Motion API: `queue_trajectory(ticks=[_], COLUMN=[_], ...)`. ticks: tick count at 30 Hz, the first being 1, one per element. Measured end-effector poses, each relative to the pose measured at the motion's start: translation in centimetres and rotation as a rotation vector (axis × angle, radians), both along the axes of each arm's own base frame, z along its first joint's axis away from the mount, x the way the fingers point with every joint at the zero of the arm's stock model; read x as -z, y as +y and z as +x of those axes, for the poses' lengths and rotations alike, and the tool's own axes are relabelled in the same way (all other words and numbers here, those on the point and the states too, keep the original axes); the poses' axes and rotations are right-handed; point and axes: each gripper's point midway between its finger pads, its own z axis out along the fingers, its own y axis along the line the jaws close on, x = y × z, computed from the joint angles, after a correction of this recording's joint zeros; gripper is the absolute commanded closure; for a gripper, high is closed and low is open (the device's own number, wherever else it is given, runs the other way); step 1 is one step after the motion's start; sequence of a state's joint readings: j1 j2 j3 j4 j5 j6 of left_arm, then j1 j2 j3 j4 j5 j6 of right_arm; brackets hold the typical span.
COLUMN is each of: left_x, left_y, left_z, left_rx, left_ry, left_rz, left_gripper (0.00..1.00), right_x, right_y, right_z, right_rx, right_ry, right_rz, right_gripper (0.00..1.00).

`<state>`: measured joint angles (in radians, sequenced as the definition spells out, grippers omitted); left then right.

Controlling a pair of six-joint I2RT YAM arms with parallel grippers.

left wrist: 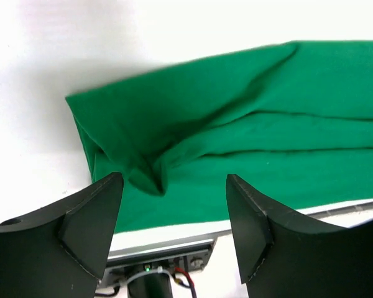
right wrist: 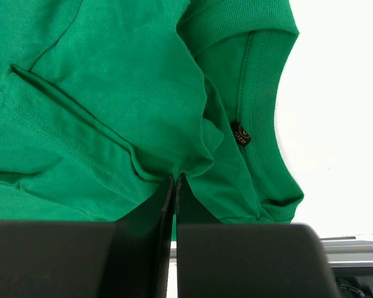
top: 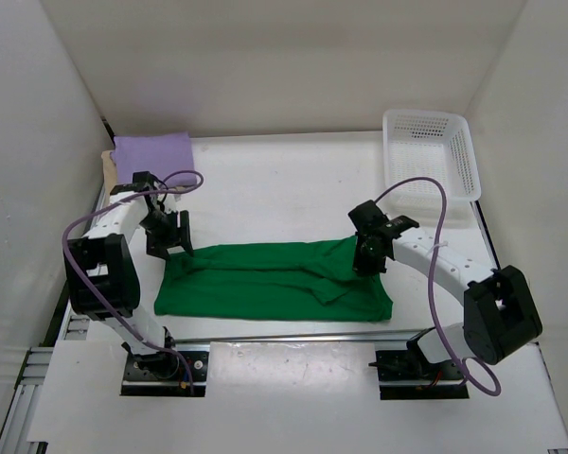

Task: Fold and stack the t-shirts
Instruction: Fold the other side of the tshirt into a rectangle

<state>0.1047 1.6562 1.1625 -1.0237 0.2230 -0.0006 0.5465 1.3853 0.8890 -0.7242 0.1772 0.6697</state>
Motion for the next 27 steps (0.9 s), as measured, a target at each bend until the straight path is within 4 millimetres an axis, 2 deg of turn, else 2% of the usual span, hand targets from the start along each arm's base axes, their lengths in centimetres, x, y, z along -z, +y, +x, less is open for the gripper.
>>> queue_trajectory(ticks=[4, 10, 18, 21, 26, 27], left_x=[0.0, 1.8, 1.9, 1.7, 1.4, 1.3], left_y=[0.1, 0.3, 0.4, 0.6, 0.9, 0.9], left_z=[0.9, 1.1, 0.1, -0.5, -1.6, -1.8], left_rx=[-0.002, -0.007, -0.016, -0.031, -0.045, -0.046], left_ry=[-0.044, 0.004, 0.056, 0.082, 0.129, 0.134], left_rz=[0.004, 0.001, -0.009, -0.013, -0.020, -0.021], left_gripper=[0.22, 0.23, 0.46, 0.60, 0.65, 0.69], right_x=[0.0, 0.3, 0.3, 0.4, 0.5, 0.4], right_y=[0.0, -0.1, -0.2, -0.2, -0.2, -0.2], right_z=[0.1, 0.0, 0.0, 0.0, 0.2, 0.2], right_rx=[-0.005, -0.011, -0.014, -0.016, -0.018, -0.018], right_ry=[0.001, 0.011, 0.012, 0.015, 0.018, 0.017], right_rz=[-0.002, -0.012, -0.018, -0.025, -0.031, -0.030], right_gripper=[1.00, 1.00, 1.00, 1.00, 1.00, 1.00])
